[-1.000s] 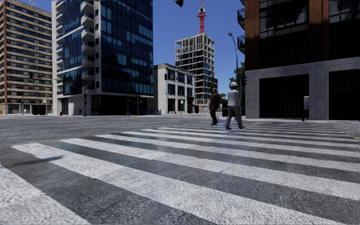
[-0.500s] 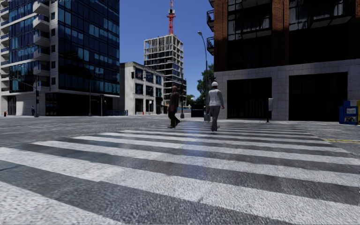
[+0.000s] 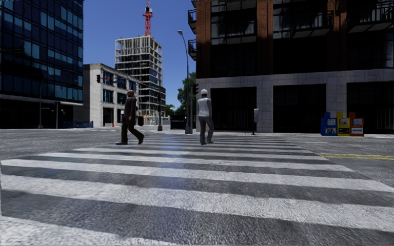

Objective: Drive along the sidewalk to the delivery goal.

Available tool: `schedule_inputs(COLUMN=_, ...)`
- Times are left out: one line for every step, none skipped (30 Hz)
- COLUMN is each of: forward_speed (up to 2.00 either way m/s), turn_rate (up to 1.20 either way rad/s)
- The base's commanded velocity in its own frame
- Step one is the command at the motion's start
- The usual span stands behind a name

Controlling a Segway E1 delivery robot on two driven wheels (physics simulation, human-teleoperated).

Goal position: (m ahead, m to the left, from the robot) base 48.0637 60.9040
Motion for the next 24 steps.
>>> schedule_inputs(forward_speed=1.59, turn_rate=-0.53)
schedule_inputs(forward_speed=1.59, turn_rate=-0.53)
schedule_inputs(forward_speed=1.59, turn_rate=-0.53)
schedule_inputs(forward_speed=1.59, turn_rate=-0.53)
schedule_inputs(forward_speed=1.59, turn_rate=-0.5)
schedule_inputs(forward_speed=1.59, turn_rate=-0.4)
schedule_inputs(forward_speed=1.59, turn_rate=-0.3)
schedule_inputs(forward_speed=1.59, turn_rate=-0.2)
schedule_inputs(forward_speed=1.59, turn_rate=-0.05)
schedule_inputs(forward_speed=1.59, turn_rate=-0.05)
schedule_inputs(forward_speed=1.59, turn_rate=0.0)
schedule_inputs(forward_speed=1.59, turn_rate=0.0)
schedule_inputs(forward_speed=1.59, turn_rate=0.0)
schedule_inputs(forward_speed=1.59, turn_rate=0.0)
schedule_inputs(forward_speed=1.59, turn_rate=0.0)
schedule_inputs(forward_speed=1.59, turn_rate=0.0)
schedule_inputs(forward_speed=1.59, turn_rate=0.0)
schedule_inputs(forward_speed=1.59, turn_rate=0.0)
schedule_inputs(forward_speed=1.59, turn_rate=0.0)
schedule_inputs(forward_speed=1.59, turn_rate=0.0)
schedule_inputs(forward_speed=1.59, turn_rate=0.0)
schedule_inputs(forward_speed=1.59, turn_rate=0.0)
schedule_inputs(forward_speed=1.64, turn_rate=0.0)
schedule_inputs(forward_speed=1.92, turn_rate=0.0)
